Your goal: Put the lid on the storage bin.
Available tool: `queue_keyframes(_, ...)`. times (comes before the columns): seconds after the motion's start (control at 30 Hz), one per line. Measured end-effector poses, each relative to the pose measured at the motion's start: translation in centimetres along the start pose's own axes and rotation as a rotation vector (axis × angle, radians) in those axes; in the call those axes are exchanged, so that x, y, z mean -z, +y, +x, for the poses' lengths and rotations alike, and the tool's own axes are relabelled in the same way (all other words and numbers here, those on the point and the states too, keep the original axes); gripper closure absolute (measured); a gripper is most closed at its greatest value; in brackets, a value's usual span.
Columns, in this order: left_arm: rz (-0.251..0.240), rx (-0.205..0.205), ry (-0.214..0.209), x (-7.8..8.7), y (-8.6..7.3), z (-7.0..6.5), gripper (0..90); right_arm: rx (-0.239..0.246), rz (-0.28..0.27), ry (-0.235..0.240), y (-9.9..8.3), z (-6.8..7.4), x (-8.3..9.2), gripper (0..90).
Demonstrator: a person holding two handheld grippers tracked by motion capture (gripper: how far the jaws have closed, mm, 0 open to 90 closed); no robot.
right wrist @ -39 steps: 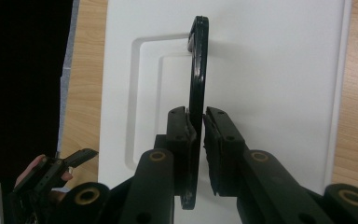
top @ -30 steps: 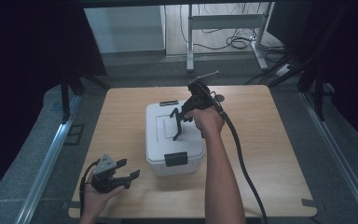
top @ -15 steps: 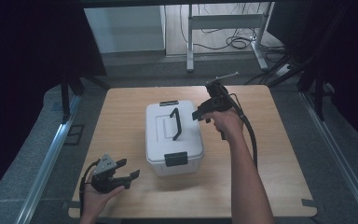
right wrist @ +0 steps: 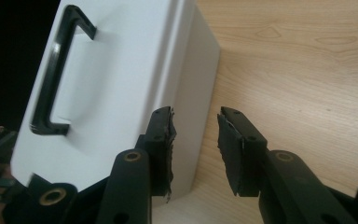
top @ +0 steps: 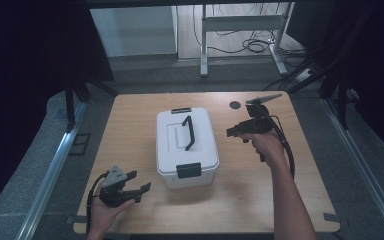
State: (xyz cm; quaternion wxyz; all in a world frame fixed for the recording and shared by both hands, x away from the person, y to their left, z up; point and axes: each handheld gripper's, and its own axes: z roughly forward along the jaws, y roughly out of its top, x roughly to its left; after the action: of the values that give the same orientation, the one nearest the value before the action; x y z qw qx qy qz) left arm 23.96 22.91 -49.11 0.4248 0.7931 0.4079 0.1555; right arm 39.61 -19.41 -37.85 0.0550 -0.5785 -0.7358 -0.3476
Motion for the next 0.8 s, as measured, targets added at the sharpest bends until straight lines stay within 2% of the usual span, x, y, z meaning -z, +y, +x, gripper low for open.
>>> queue_keyframes(0.27,0.010,-0.001,0.006,-0.3,-0.1,0.0,28.9,0.109,-0.085,0.008,-3.0,-2.6,0.1,57.9)
queue_keyframes(0.4,0.026,-0.003,0.012,-0.7,-0.2,0.0,28.9,0.134,-0.132,0.044,-4.8,-3.9,-0.1,56.9)
queue_keyframes(0.6,0.046,-0.008,0.018,-1.2,-0.3,0.0,28.9,0.154,-0.158,0.032,-7.1,-6.2,-0.7,55.4)
queue_keyframes(0.67,0.051,-0.010,0.025,-1.3,-0.4,0.0,28.9,0.154,-0.175,0.042,-8.1,-7.0,-0.9,54.4)
queue_keyframes(0.77,0.047,-0.011,0.023,-1.3,-0.4,-0.1,29.0,0.174,-0.189,0.012,-9.4,-7.9,-1.0,51.7)
queue_keyframes(0.8,0.048,-0.011,0.024,-1.3,-0.4,-0.1,29.0,0.172,-0.201,0.018,-9.8,-8.2,-1.0,51.4)
